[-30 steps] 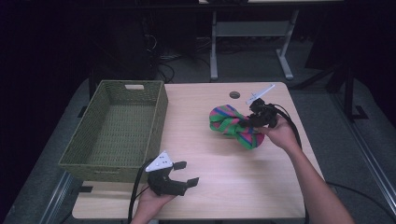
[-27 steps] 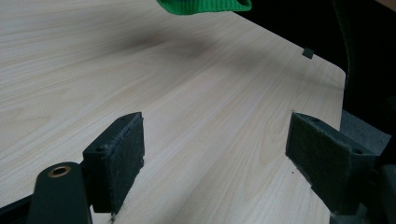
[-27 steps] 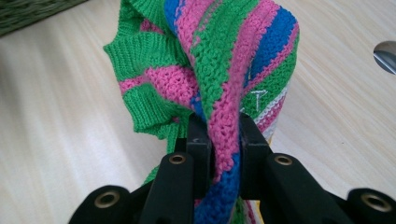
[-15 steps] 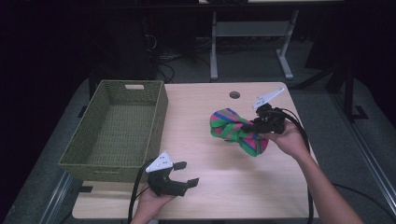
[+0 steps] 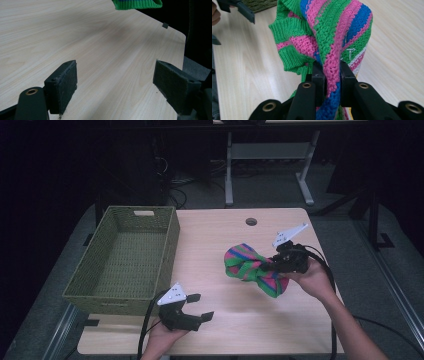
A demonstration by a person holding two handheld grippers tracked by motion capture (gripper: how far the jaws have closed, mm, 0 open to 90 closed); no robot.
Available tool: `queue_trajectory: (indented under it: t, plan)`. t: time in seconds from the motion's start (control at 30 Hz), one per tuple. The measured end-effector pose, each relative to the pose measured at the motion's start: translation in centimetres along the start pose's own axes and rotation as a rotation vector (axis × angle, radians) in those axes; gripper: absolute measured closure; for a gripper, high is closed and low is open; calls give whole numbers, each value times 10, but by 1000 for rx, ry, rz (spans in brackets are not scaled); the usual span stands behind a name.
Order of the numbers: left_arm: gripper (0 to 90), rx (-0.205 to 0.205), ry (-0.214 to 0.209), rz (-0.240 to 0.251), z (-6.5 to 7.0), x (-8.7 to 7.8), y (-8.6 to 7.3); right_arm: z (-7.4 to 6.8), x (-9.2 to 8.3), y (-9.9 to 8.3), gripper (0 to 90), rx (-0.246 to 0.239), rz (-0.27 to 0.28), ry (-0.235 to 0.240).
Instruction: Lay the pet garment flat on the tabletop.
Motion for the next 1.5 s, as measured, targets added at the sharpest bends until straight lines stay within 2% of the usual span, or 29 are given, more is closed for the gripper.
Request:
queue_trajectory:
  t: [0.1,0.47,0.8,0.87,0.97,1.27,1.43,1.47,1.5]
  plan:
    - [191,-1,0,4,0,0,1,-2,0,-3,784,-15,-4,-9]
    - [190,-3,0,11,1,-2,1,-17,8,-18,783,-13,-2,20]
    - [190,-4,0,16,2,-3,1,-24,30,-36,781,-4,-41,54]
    - [190,1,-1,10,1,-3,0,-27,39,-41,780,-3,-64,63]
    - [190,-11,-3,13,1,-3,0,-28,44,-44,780,-1,-71,71]
    - [190,-4,-4,10,2,-2,0,-33,66,-53,771,-15,-110,70]
    - [190,-2,-4,10,2,-2,0,-34,76,-57,754,-18,-125,87]
    - [190,-3,-4,10,2,-2,0,-32,79,-59,746,-37,-124,94]
    - [190,-3,-2,11,2,-2,0,-32,80,-60,741,-36,-121,103]
Point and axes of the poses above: each handheld gripper's, and its own axes: x roughly forward along the jaws, y roughly out of its top, z roughly to its right, the point moved 7 cm from there along x, roughly forward along the jaws, and after that the axes turned 10 degrees about x, right-handed, at the moved point
